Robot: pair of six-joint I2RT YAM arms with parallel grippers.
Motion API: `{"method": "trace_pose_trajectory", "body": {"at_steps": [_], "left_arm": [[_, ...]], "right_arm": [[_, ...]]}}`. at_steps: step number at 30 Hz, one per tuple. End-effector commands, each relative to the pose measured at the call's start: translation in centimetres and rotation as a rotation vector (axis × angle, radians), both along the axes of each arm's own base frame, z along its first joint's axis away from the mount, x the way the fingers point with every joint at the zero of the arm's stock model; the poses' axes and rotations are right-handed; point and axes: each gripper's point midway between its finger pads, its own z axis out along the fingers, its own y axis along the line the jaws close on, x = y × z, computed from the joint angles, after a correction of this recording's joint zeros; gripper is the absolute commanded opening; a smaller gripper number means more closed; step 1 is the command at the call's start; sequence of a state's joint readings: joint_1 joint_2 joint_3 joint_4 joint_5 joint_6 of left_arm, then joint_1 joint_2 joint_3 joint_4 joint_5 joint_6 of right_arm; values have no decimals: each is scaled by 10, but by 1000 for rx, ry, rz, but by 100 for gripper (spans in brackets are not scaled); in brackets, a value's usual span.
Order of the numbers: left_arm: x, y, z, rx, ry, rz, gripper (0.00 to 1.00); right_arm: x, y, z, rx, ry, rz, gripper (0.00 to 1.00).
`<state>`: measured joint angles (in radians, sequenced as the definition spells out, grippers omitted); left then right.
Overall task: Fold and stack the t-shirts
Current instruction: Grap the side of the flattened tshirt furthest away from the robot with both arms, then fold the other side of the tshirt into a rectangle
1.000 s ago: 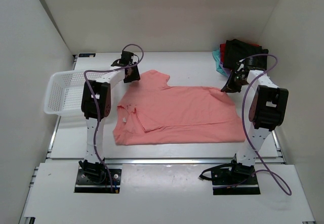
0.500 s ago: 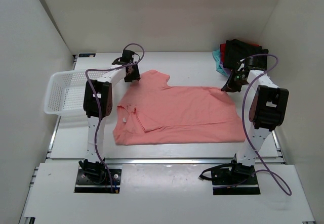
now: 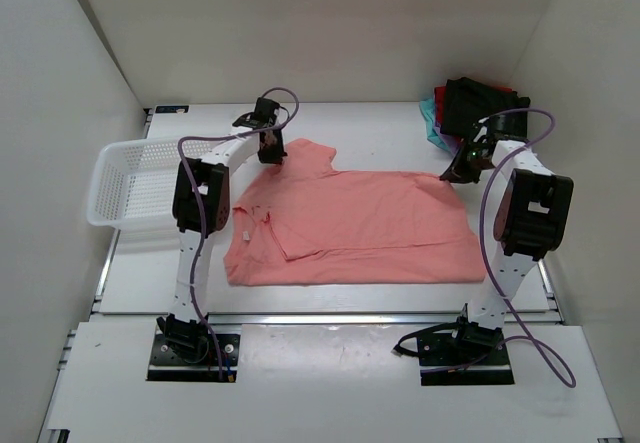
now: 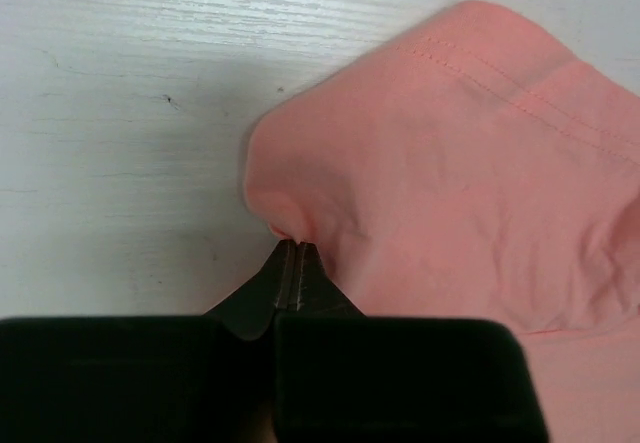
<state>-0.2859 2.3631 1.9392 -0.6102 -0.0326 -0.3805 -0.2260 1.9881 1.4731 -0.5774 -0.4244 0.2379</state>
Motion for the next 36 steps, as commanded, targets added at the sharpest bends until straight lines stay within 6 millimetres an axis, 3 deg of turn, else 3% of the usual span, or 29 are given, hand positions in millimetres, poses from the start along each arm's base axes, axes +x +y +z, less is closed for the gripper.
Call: {"method": "trace_pose_trajectory", "body": {"at_steps": [1, 5, 10, 13, 14, 15, 16, 18, 20, 21, 23, 25, 27, 28, 31, 32, 33, 34, 36], "left_arm": [[10, -4, 32, -39, -40, -10, 0], [19, 5, 78, -82, -127, 7, 0], [3, 13, 117, -117, -181, -22, 0], [-19, 21, 115, -141, -154, -23, 0], [-23, 22, 123, -148, -169, -22, 0], [-31, 22, 116, -148, -149, -22, 0], [-34, 25, 127, -156, -171, -24, 0], [-49, 28, 124, -156, -155, -22, 0], [-57, 29, 140, -189, -183, -28, 0], [-64, 24, 135, -196, -166, -38, 0], [-74, 25, 149, -214, -186, -35, 0], [-91, 21, 143, -227, -159, -47, 0], [-103, 23, 154, -234, -182, -45, 0], [-114, 24, 143, -237, -152, -40, 0], [-141, 28, 143, -246, -149, -45, 0], [-153, 31, 131, -234, -117, -47, 0], [-157, 33, 135, -237, -131, -39, 0], [-167, 36, 130, -234, -120, -39, 0], [-183, 40, 118, -228, -96, -35, 0]], "right_arm": [[8, -11, 22, -35, -89, -1, 0], [18, -17, 25, -37, -123, 2, 0], [19, -17, 33, -36, -147, 15, 0], [16, -12, 40, -32, -171, 28, 0], [12, -11, 33, -26, -154, 26, 0], [7, -10, 33, -21, -150, 23, 0], [8, -8, 43, -25, -177, 30, 0], [-3, -5, 38, -19, -161, 21, 0], [-9, -3, 39, -15, -171, 22, 0], [-16, 0, 39, -5, -168, 27, 0], [-22, -2, 47, -17, -192, 19, 0], [-34, -3, 44, -15, -180, 9, 0], [-42, -8, 44, -23, -190, 0, 0], [-46, -11, 46, -37, -193, -11, 0], [-59, -16, 48, -67, -192, -26, 0], [-66, -18, 41, -74, -174, -29, 0], [-68, -23, 48, -90, -190, -42, 0], [-76, -27, 39, -104, -163, -66, 0], [-80, -33, 44, -106, -182, -86, 0]]}}
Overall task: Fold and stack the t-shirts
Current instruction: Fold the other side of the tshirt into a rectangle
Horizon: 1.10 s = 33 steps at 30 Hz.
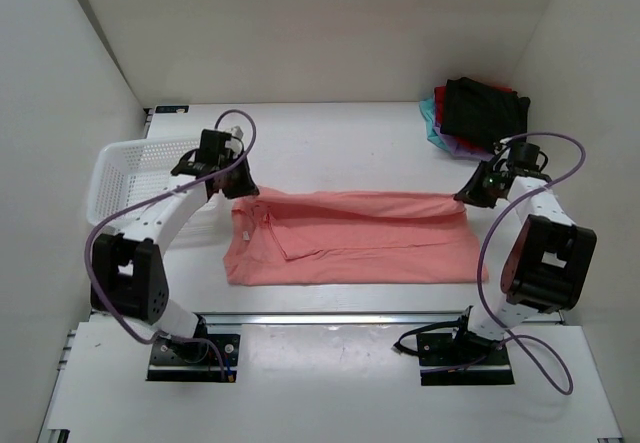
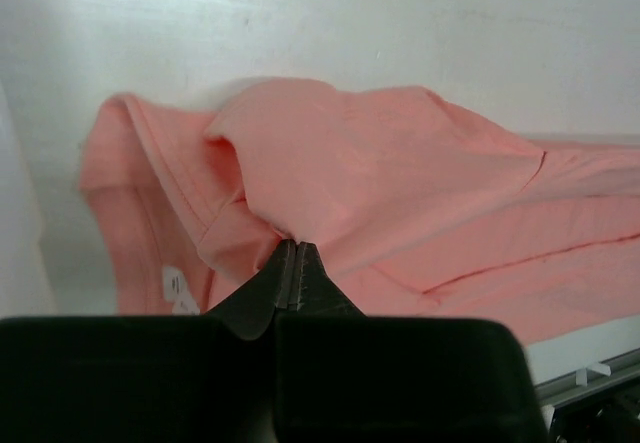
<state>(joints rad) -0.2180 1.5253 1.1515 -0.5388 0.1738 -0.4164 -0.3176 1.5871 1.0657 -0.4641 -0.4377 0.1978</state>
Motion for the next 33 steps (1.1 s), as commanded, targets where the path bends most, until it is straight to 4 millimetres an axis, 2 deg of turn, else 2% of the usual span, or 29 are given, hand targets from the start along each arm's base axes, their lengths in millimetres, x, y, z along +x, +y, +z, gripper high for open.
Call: {"method": "trace_pose_trajectory", "body": {"at_steps": [1, 2, 4, 6, 7, 9, 14, 16, 19, 22, 23, 24, 25, 28, 32, 33], "left_arm": [[-19, 3, 7, -14, -29, -10, 0], [-24, 5, 0, -12, -10, -2, 0], [-33, 4, 1, -5, -19, -17, 0], [-44, 7, -11, 11, 7, -13, 0], [-46, 7, -10, 9, -1, -19, 0], [-57, 12, -21, 16, 26, -4, 0], [-72, 15, -35, 18, 44, 9, 0], [-79, 20, -42, 24, 59, 26, 0], [-87, 26, -50, 13, 76, 52, 25], [-91, 24, -50, -8, 67, 50, 22], [-92, 25, -51, -7, 68, 54, 26], [-92, 27, -48, -16, 61, 67, 32], [-92, 27, -50, -12, 63, 69, 33], [-88, 27, -43, -36, 39, 88, 36], [-70, 30, -32, -62, -15, 127, 39], [-64, 31, -28, -64, -25, 136, 40]], "right_arm": [[-5, -18, 11, -57, -54, -49, 1], [-9, -20, 6, -54, -39, -63, 0], [-15, -17, 5, -63, -28, -67, 0], [-20, -17, 5, -76, -28, -71, 0], [-22, -17, -1, -81, -14, -72, 1], [-30, -13, -3, -86, -7, -67, 0], [-41, -11, -9, -115, 21, -71, 0], [-51, -13, -11, -133, 63, -107, 1], [-73, -20, -18, -155, 148, -188, 22], [-85, -22, -17, -171, 186, -243, 31], [-91, -23, -19, -192, 213, -255, 37], [-93, -24, -18, -203, 219, -266, 39], [-97, -25, -19, -210, 236, -275, 41], [-97, -27, -15, -241, 232, -270, 36], [-72, -25, -2, -244, 162, -229, 18], [-67, -24, 0, -233, 153, -223, 5]]}}
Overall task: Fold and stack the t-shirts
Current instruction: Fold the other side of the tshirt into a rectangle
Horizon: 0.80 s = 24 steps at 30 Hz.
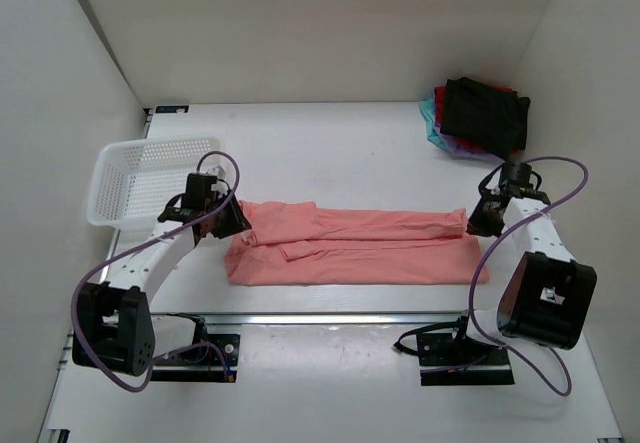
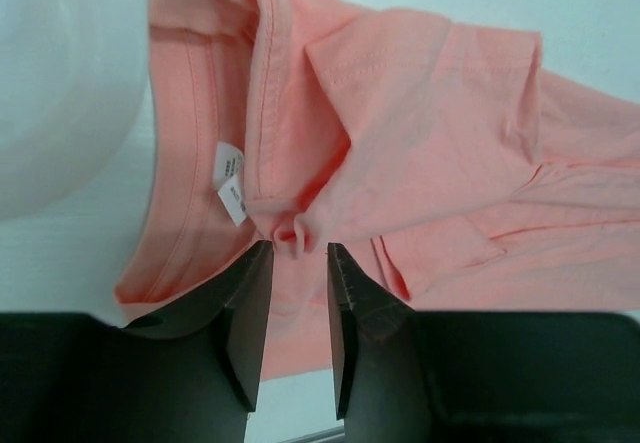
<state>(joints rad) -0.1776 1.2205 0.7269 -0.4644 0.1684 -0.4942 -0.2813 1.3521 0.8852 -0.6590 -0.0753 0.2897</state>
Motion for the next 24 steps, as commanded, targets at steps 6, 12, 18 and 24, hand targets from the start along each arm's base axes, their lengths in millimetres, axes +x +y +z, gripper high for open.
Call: {"method": "trace_pose_trajectory", "body": {"at_steps": [6, 12, 18, 24], "left_arm": [[54, -15, 31, -63, -114, 20, 37], [78, -35, 28, -107, -115, -9, 37], [73, -51, -4, -153, -30, -20, 29], [67, -58, -22, -163, 18, -26, 25]], "right_arm": [[40, -5, 27, 3, -106, 12, 3], [65, -6, 29, 7, -122, 52, 36], [74, 9, 18, -58, -80, 123, 28], [78, 23, 2, -97, -18, 189, 30]]}}
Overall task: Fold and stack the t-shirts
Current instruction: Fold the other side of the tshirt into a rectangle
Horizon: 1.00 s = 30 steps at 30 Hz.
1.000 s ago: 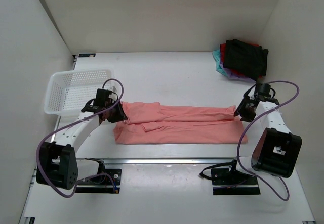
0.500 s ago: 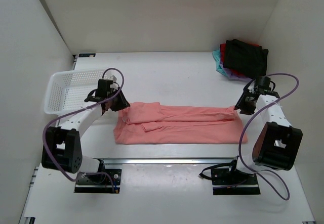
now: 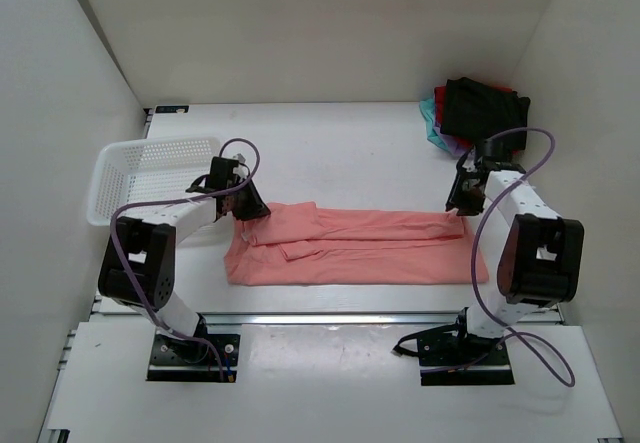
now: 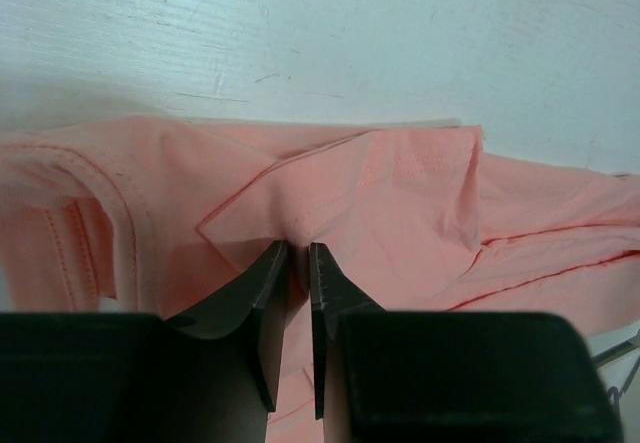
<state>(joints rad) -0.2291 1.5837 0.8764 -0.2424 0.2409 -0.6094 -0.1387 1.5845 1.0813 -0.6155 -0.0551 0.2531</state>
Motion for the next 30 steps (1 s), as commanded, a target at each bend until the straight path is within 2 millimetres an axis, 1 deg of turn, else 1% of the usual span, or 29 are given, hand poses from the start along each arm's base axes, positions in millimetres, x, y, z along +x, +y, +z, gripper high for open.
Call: {"method": "trace_pose_trajectory", "body": {"at_steps": [1, 2, 4, 5, 6, 7, 8, 9, 11, 12, 14, 15, 16, 17, 18, 20, 21, 23, 24, 26, 27, 28, 30], "left_arm": [[7, -11, 8, -43, -37, -19, 25], [10, -11, 10, -49, -39, -9, 24], [9, -12, 7, -51, -31, -14, 24], [9, -12, 8, -58, -27, -9, 24], [11, -10, 8, -60, -31, -2, 24], [9, -13, 6, -55, -28, -9, 25], [10, -10, 4, -53, -23, -4, 25], [7, -14, 2, -54, -15, -12, 25], [5, -18, 0, -68, -11, -20, 24], [3, -16, -2, -68, 0, -12, 24], [2, -17, -5, -64, 0, -14, 24], [1, -17, -4, -68, 1, -13, 24], [2, -16, -5, -68, 0, -13, 24], [3, -16, -3, -69, -6, -12, 24], [1, -14, -6, -66, 3, -3, 24], [0, -16, -5, -64, -3, -17, 23], [-1, -15, -6, -64, 1, -9, 22], [-3, -14, -9, -54, 7, -14, 17], [-7, -17, -11, -48, 12, -28, 15], [-12, -13, -16, -30, 26, -26, 11], [-13, -15, -18, -27, 30, -35, 8], [-16, -14, -21, -21, 37, -33, 7], [-17, -10, -22, -21, 36, -24, 5]], "right_arm": [[14, -3, 6, -59, -12, 21, 32], [12, -8, 3, -90, 10, 10, 32], [10, -10, -6, -117, 53, 7, 32], [11, -10, -5, -136, 66, 5, 34], [10, -10, -9, -146, 85, 2, 34], [7, -11, -9, -173, 107, 12, 35], [5, -12, -12, -196, 131, 13, 34], [3, -13, -15, -203, 151, 15, 34], [1, -8, -19, -206, 170, 36, 33], [0, -9, -22, -217, 183, 39, 32], [-2, -10, -22, -234, 194, 43, 25], [-4, -9, -24, -240, 201, 48, 14], [-2, -11, -22, -250, 198, 40, 7], [-5, -12, -23, -246, 212, 35, 1], [-1, -12, -20, -250, 194, 30, 0], [-1, -17, -16, -255, 182, 10, 1], [5, -16, -9, -241, 154, -2, 0], [10, -20, 10, -220, 92, -25, 0], [12, -18, 13, -187, 70, -35, 0], [13, -25, 29, -118, 1, -91, 0], [9, -30, 26, -96, 4, -130, 0], [5, -31, 32, -75, -15, -153, 0], [-5, -42, 30, -67, -9, -201, 0]]}}
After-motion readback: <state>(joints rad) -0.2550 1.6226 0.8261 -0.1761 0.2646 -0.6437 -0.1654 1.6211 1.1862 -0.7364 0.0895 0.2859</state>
